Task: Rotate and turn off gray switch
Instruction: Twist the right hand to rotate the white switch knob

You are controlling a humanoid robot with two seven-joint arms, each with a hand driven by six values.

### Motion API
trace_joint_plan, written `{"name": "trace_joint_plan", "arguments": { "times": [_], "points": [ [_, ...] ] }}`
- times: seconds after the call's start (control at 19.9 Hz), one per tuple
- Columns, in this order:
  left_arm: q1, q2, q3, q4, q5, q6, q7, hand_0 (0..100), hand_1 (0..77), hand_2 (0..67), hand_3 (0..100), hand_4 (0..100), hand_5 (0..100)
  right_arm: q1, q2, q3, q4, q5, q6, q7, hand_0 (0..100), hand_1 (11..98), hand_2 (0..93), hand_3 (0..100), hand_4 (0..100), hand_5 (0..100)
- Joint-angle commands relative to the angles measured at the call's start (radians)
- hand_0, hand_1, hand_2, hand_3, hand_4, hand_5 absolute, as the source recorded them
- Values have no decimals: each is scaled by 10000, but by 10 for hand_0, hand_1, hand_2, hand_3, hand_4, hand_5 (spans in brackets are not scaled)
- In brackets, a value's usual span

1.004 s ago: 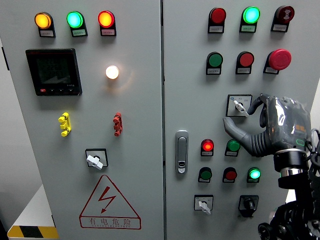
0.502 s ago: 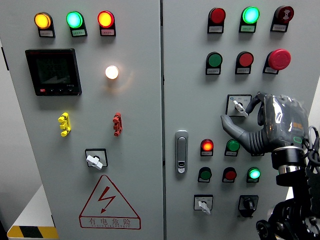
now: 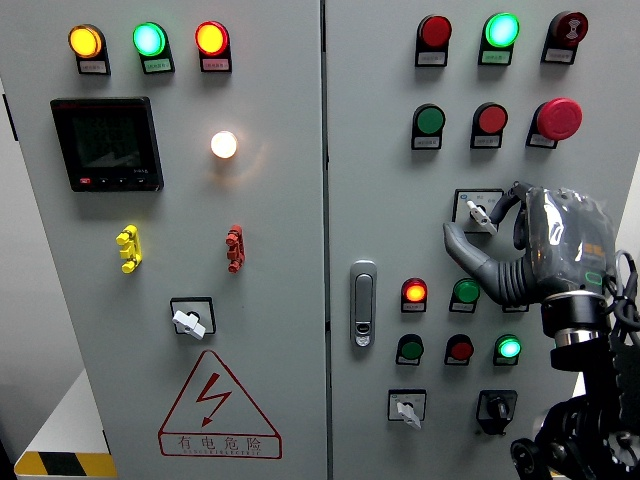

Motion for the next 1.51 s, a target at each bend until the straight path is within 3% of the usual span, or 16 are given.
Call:
{"name": "trace_joint_plan", "arguments": {
  "times": [0.0, 0.4, 0.75, 1.46],
  "points": [
    [0, 0, 0, 1, 0, 0, 0, 0, 0, 101, 208, 121, 127, 21, 3, -2, -4, 0, 0, 4, 145, 369, 659, 1000, 1000, 1000],
    [0, 0, 0, 1, 0, 0, 0, 0, 0, 101, 208, 121, 127, 21, 3, -17, -4, -31, 0, -12, 241, 390, 662, 1000, 1000, 1000],
    [0, 0, 0, 1, 0, 0, 0, 0, 0, 101, 208, 121, 127, 51, 18, -2, -4, -77, 0, -12, 409, 442, 656, 1000, 1000, 1000],
    [0, 0, 0, 1, 0, 0, 0, 0, 0, 101, 208, 121, 127, 67, 18, -17, -4, -107, 0, -12, 492, 473, 671, 1000, 1000, 1000]
  ]
}}
